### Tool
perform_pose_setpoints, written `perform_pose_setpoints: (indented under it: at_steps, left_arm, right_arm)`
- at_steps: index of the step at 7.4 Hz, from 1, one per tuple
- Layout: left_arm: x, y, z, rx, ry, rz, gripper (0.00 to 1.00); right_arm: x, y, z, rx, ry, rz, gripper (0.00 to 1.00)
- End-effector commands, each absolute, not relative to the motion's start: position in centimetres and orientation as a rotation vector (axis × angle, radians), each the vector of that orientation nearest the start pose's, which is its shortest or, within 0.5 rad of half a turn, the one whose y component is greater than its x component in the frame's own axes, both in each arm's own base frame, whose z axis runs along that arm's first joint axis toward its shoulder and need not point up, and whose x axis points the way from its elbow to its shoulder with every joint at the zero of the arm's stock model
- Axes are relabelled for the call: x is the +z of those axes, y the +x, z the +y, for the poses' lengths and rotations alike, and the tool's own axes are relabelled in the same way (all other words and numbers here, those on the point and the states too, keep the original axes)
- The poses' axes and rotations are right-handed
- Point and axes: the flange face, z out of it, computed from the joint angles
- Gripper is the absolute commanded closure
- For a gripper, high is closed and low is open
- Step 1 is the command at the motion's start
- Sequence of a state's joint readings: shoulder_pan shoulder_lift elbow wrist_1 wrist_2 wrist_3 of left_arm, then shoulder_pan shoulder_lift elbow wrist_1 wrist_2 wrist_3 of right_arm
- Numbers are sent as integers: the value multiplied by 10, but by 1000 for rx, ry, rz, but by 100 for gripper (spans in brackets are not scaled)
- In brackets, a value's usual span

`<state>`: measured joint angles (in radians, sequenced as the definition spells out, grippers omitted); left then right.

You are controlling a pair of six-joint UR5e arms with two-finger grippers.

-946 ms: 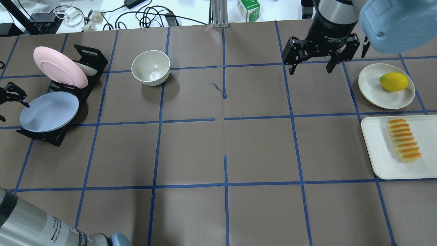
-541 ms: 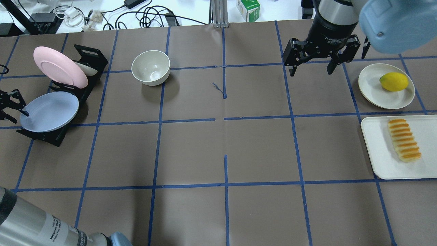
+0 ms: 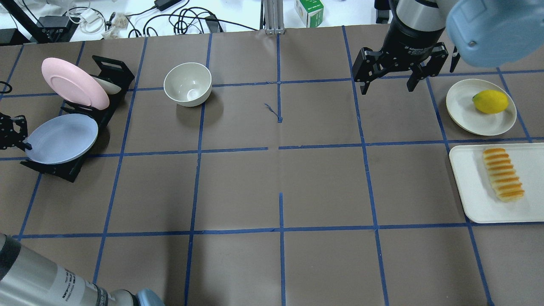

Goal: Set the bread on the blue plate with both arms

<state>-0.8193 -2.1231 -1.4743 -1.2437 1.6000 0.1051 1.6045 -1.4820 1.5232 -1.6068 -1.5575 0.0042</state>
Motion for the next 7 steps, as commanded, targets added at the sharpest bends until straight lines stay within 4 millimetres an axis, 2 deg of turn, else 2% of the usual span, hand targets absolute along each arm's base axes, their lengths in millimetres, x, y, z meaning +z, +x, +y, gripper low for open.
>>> perform_pose_setpoints:
  at_steps: [1, 3, 4, 6, 7]
  left_arm:
    - [253, 351, -567, 269, -977, 3023, 100]
    - [276, 330, -550, 436, -961, 3063, 100]
    - [288, 317, -545, 470, -950, 3069, 100]
    - [299, 311, -543, 462, -950, 3072, 100]
    - [315, 295, -541, 488, -944, 3090, 100]
  right_arm:
    - [467, 153, -526, 12, -41, 3126, 0]
    - [464, 153, -527, 24, -38, 3128, 0]
    - [465, 153, -527, 20, -24, 3128, 0]
    - [463, 153, -527, 25, -26, 3125, 0]
    - [464, 152, -528, 20, -29, 3126, 0]
